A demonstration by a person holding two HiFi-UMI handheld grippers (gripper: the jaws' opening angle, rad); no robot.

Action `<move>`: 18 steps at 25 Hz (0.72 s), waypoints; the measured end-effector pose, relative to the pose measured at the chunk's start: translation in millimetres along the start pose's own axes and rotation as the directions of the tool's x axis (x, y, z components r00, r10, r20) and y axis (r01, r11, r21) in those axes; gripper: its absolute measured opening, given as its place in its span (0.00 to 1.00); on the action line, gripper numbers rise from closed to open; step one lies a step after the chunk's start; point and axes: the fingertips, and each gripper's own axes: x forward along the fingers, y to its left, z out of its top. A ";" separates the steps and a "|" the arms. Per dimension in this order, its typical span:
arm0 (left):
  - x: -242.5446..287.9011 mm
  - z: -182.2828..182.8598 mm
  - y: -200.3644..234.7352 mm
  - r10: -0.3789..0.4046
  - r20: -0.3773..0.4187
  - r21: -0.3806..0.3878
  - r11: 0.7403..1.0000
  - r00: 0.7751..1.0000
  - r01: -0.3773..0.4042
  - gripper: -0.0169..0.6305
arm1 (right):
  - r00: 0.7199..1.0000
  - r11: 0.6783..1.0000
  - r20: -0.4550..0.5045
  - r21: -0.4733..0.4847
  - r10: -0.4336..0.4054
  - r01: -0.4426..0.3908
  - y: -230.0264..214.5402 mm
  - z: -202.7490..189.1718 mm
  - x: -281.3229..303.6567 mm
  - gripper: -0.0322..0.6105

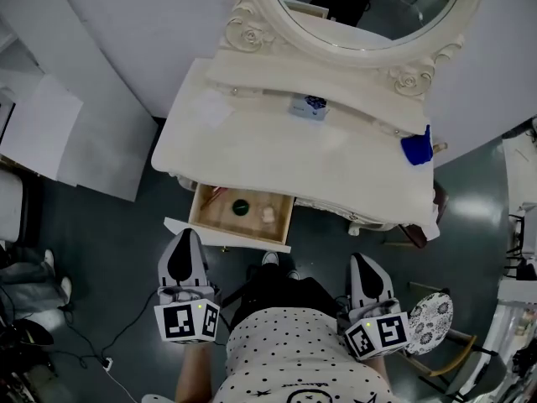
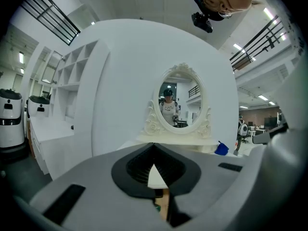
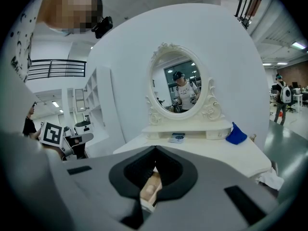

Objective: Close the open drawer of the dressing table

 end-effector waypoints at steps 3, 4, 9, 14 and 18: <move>10.2 -3.7 4.3 -0.021 -0.017 -0.002 1.000 1.000 0.021 0.04 | 1.000 1.000 -0.008 0.009 -0.011 0.011 3.1 -0.8 7.1 0.06; 12.1 -7.1 6.5 -0.026 -0.028 -0.003 1.000 0.999 0.026 0.04 | 1.000 1.000 -0.013 0.010 -0.016 0.016 3.8 -1.5 8.7 0.06; 16.5 -33.2 16.4 -0.042 -0.111 -0.003 0.999 0.993 0.042 0.04 | 0.999 0.999 -0.032 -0.006 -0.038 0.038 3.3 0.3 14.0 0.06; 13.5 -78.4 19.6 -0.072 -0.247 0.003 0.997 0.966 0.075 0.04 | 0.998 0.998 -0.049 -0.029 -0.050 0.049 -2.7 1.4 17.6 0.06; -3.5 -141.9 17.4 -0.122 -0.423 -0.060 0.992 0.898 0.107 0.04 | 0.997 0.998 -0.051 -0.045 -0.056 0.053 -11.9 4.3 19.5 0.06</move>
